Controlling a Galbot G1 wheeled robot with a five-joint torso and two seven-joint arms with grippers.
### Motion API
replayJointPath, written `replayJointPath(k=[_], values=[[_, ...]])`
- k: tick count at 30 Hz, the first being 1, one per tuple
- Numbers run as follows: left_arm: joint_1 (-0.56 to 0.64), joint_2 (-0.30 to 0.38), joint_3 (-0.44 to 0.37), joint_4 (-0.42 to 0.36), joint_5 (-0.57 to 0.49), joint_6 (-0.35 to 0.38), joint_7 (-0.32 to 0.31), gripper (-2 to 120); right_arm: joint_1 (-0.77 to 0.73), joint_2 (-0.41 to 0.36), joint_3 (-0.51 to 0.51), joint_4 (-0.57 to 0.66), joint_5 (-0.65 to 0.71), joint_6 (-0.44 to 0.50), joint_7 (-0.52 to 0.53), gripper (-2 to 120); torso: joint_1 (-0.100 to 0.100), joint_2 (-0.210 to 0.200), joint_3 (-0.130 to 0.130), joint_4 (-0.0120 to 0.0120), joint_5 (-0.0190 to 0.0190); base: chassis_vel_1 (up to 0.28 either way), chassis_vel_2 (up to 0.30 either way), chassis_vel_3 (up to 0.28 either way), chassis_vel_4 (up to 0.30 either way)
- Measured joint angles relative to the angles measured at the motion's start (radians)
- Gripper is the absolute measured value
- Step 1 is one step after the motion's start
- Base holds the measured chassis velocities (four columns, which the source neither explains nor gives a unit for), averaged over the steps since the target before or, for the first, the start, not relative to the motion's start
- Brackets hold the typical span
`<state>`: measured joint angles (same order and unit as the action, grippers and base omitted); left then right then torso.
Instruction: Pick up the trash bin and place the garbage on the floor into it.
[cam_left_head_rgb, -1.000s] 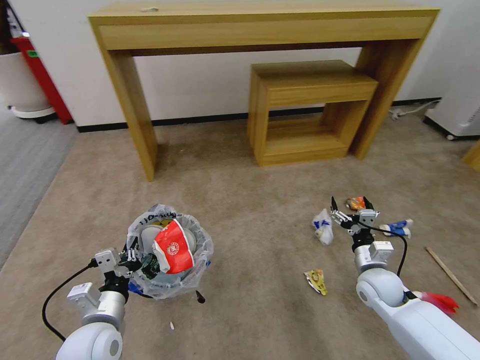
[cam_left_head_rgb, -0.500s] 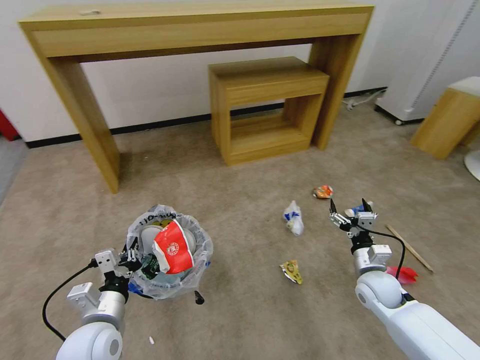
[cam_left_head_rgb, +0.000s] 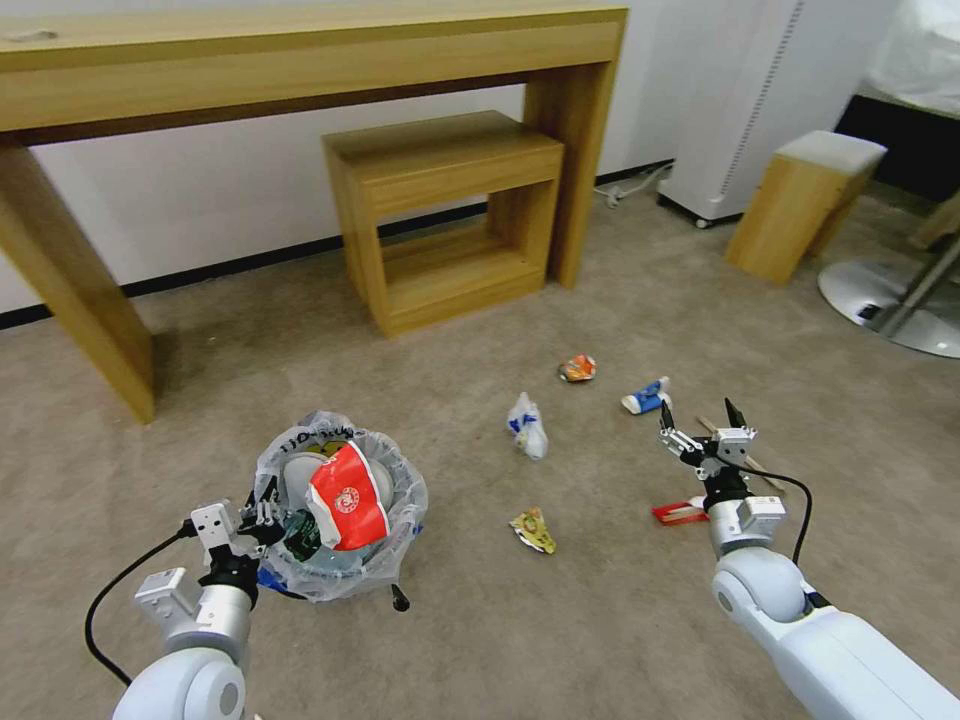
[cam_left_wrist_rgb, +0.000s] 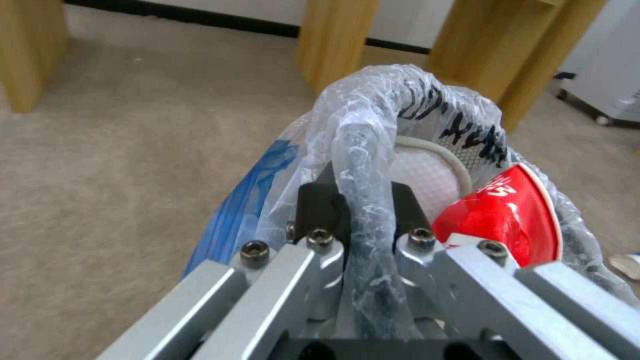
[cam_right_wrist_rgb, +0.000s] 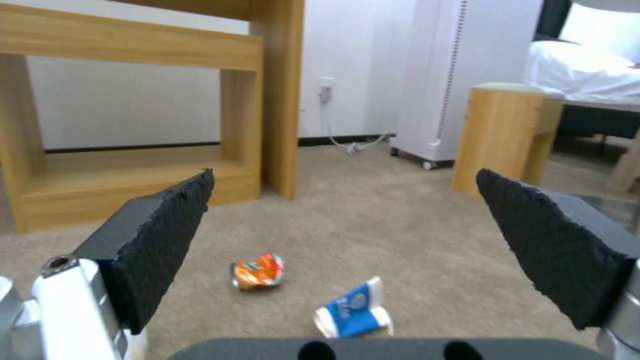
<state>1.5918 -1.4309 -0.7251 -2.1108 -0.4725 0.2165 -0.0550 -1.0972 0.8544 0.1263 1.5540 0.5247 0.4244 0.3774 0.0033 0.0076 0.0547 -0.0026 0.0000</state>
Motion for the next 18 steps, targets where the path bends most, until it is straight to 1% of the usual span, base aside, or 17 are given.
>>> replayJointPath(k=[4, 11, 18], values=[[0.006, -0.002, 0.000, -0.006, 0.003, -0.001, 0.003, 3, -0.010, 0.000, 0.006, 0.002, -0.002, 0.007, -0.004, 100, 0.000, 0.000, 0.000, -0.0001, 0.0000, -0.055, -0.055, -0.054, -0.051], [0.011, -0.005, 0.004, -0.012, 0.005, -0.004, 0.004, 3, -0.043, -0.006, 0.024, 0.020, -0.009, 0.009, -0.016, 100, 0.000, 0.000, 0.000, 0.0002, 0.0000, 0.000, 0.000, 0.000, 0.000], [0.019, -0.008, 0.004, -0.020, 0.008, -0.007, 0.001, 3, -0.049, -0.010, 0.017, 0.026, -0.012, 0.014, -0.030, 100, 0.000, 0.000, 0.000, 0.0002, 0.0000, 0.000, 0.000, 0.000, 0.000]])
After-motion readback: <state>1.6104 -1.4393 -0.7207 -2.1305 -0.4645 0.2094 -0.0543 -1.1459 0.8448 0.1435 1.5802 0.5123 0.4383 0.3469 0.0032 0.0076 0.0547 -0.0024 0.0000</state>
